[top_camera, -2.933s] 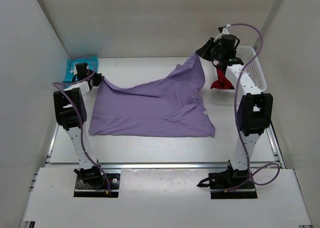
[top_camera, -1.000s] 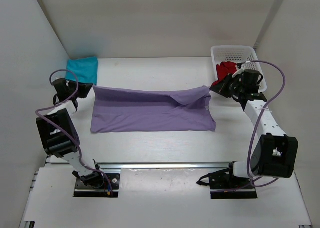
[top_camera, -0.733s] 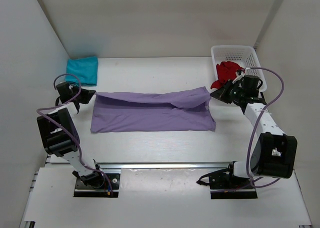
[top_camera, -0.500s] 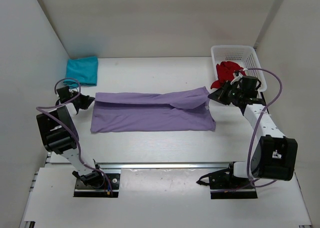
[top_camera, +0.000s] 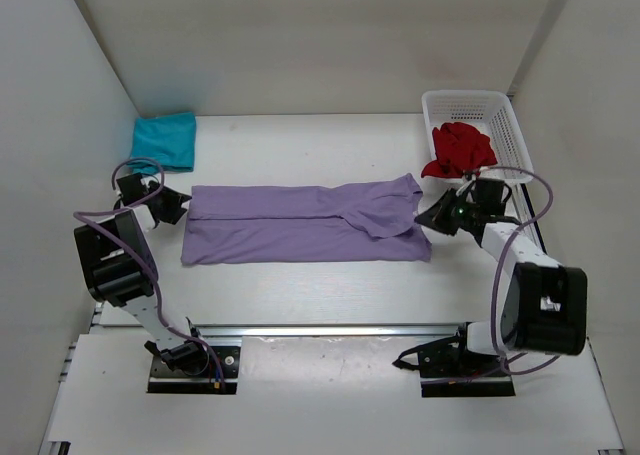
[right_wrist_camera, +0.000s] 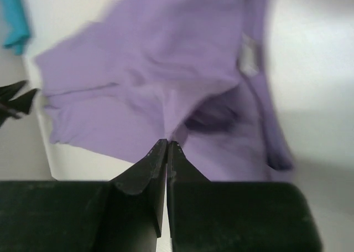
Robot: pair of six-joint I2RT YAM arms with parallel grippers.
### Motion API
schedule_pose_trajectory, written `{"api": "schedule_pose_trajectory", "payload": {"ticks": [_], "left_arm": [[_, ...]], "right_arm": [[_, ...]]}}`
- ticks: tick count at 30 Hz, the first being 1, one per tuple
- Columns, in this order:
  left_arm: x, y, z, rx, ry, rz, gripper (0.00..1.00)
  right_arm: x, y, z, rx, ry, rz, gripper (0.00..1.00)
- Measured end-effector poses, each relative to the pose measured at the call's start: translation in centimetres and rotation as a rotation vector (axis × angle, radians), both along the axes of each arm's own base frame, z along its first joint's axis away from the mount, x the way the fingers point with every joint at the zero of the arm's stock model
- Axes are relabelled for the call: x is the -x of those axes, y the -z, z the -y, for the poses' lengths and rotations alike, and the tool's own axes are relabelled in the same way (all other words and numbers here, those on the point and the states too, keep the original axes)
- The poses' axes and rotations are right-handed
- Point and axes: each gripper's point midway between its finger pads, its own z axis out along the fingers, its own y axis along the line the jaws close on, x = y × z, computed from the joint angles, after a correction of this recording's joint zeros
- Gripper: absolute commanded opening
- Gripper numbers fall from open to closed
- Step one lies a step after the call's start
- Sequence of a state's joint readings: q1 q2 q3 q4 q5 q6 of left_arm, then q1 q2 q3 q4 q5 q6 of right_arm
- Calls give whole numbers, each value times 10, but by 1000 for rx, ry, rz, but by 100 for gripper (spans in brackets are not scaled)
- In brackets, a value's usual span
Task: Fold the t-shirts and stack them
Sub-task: Fold the other side of the tshirt into a rectangle
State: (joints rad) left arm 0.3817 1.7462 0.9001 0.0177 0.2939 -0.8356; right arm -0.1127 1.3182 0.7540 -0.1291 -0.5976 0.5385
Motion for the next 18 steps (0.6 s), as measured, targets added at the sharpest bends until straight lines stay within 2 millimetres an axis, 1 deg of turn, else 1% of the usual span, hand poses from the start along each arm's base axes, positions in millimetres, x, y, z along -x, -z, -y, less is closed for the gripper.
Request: {"api": "schedule_pose_trajectory", "payload": {"ticks": [2,3,4,5,7,8,9,10,11,12,13,14,15,16,17,18], "left_arm": [[0,-1,1,-5,-1,1,50],[-1,-4,1,-7,-1,5,49],[-1,-6,3,-11,1,9,49],[-1,-10,6,-21,6,14,48],[-4,-23,16,-39,28,40,45],[-6,-32,24,-48,46,59,44],[-9,-41,32,-60,66,83,43],[-11,-52,43,-72,92,110,43],[-13,-64,56,-88,120,138,43],[-14,-77,72,-106,155,174,43],[-15,-91,93,-120,200,214,43],[-13,-107,117,-138,249,259,43],[-10,-122,145,-149,308,311,43],[-3,-135,174,-153,370,363,42],[10,-146,205,-149,444,413,43],[28,-151,237,-148,522,450,42]], "right_arm": [[13,41,3,4,31,-125,0],[20,58,5,12,49,-180,1],[25,68,7,19,62,-214,2],[27,74,10,34,81,-237,6],[25,76,19,74,121,-235,24],[23,75,22,100,139,-221,29],[21,69,26,137,156,-193,40],[19,63,28,170,171,-166,42],[17,55,28,215,175,-129,41],[15,43,22,257,161,-83,35],[13,33,13,298,134,-40,26],[9,19,0,334,95,11,16],[6,6,-16,359,50,62,10],[4,-5,-35,381,-3,108,2],[3,-14,-52,402,-55,148,0],[4,-17,-71,419,-118,175,0]]}}
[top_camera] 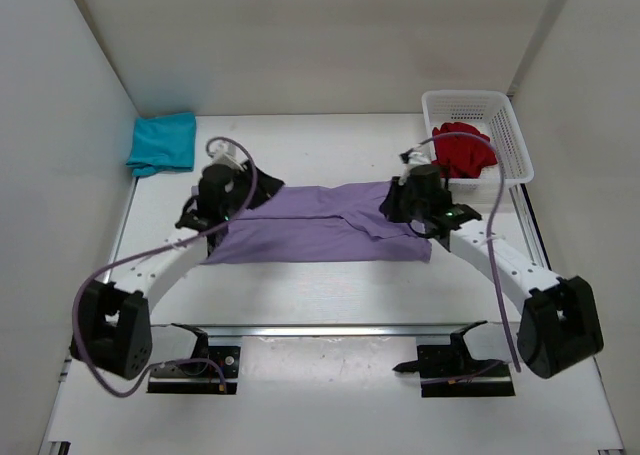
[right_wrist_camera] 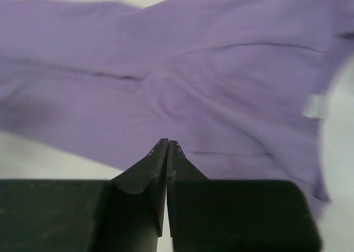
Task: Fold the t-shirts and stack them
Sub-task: Fold the other side of the tshirt into a rectangle
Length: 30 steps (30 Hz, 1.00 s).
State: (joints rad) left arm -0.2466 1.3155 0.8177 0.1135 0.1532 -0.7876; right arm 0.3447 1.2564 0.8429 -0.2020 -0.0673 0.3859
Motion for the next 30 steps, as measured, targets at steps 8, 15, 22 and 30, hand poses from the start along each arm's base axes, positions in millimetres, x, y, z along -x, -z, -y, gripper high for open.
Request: {"api": "schedule_pose_trajectory", "payload": {"ticks": [8,15,22,30], "left_arm": [[110,92,51,-27,208,-131,40],[127,103,27,-2,164,-127,41],[118,85,23,34,144,-58,40],[121,96,25,31,158,-87,40]], "right_arm": [[19,85,-53,145,-255,-203,7],[6,110,-48,181,-259,-274,18],[-14,103,-50,196,-250,-229,23],[-19,104,-45,224,-235,-221,30]]}}
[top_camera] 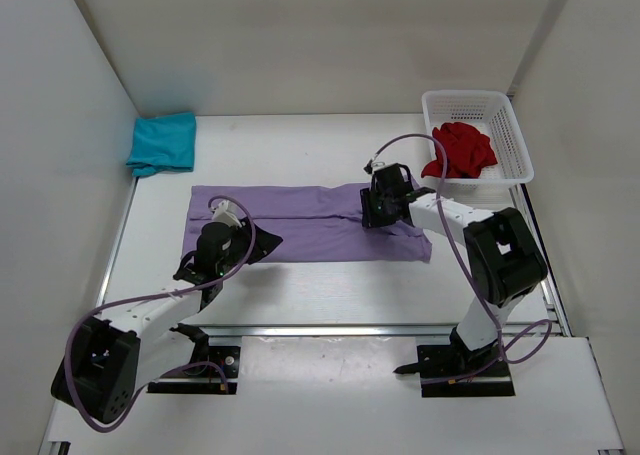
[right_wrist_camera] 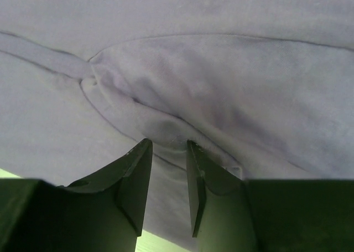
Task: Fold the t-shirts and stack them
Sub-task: Fold the other side of the tshirt into a rectangle
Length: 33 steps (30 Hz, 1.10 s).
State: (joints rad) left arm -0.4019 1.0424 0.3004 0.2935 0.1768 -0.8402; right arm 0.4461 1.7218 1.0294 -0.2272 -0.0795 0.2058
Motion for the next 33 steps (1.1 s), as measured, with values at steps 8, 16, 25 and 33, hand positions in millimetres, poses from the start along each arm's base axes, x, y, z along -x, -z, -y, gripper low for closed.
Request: {"api": "schedule_pose_trajectory", "payload": {"ticks": [8,16,25,33], "left_arm": [[-1,-4,1,12,1,13,39],[-2,-5,2,16,2,15,39],[-1,-8,3,28,7,19,39],[-1,-18,-1,48,-2,41,40]], "right_arm": [[-10,8,3,32,23,-12,11],[-5,7,5,47,37,-43,0],[18,-27,-14,46,-56,-164,0],[32,-38,-49,78,-217,-248,4]]}}
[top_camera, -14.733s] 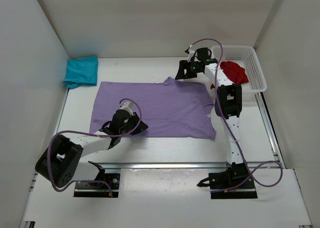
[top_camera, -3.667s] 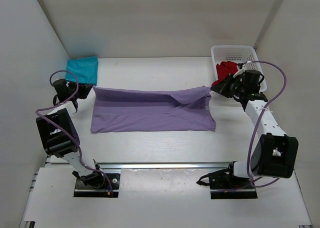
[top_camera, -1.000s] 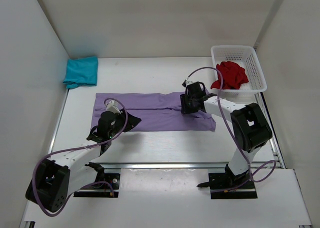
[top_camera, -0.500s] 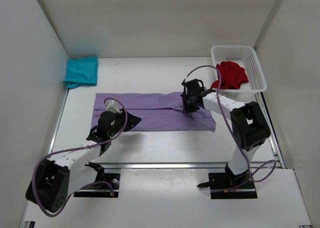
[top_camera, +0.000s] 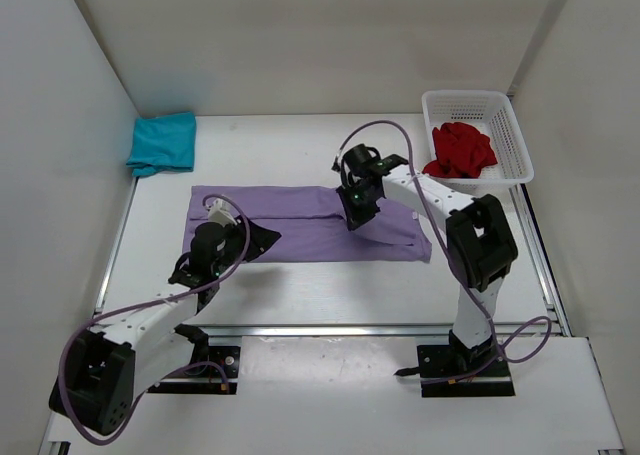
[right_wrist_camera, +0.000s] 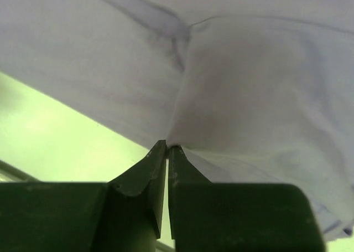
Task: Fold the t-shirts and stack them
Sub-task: Fold the other side of the tshirt into a rectangle
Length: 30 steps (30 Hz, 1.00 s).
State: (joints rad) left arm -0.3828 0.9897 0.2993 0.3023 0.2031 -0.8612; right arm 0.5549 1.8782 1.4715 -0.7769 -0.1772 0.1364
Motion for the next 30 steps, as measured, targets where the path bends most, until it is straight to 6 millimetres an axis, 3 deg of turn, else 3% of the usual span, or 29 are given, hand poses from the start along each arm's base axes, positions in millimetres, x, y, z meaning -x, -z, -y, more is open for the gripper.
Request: {"api": "schedule_pose_trajectory", "payload": {"ticks": [3,5,11,13,14,16,19,22,24,30], "left_arm": [[-1,-6,-5,10,-15,18,40],[-1,-8,-8,15,-22,24,39],[0,-7,-10,17,-25,22,40],[0,-7,-11,17,-27,21,40],[0,-7,-12,16,-30,21,40],[-2,-4,-13,10,-35,11,40],[-10,6,-10,-12,-34,-33,42],[-26,11,-4,-28,-30,-71,42],[-40,12,1,-30,-25,-89,42],[-75,22,13,-31,-19,-128,42]], "right_arm": [[15,14,-5,27,-44,-63,10],[23,21,-5,42,-62,-94,19],[39,27,0,55,-84,-125,36],[43,24,8,48,-70,-119,36],[44,20,13,35,-57,-110,25],[38,8,25,-11,-5,-70,0],[12,-7,60,-112,183,35,0],[-2,-2,108,-177,410,112,14],[2,12,132,-197,539,126,23],[30,42,155,-239,713,113,36]]}}
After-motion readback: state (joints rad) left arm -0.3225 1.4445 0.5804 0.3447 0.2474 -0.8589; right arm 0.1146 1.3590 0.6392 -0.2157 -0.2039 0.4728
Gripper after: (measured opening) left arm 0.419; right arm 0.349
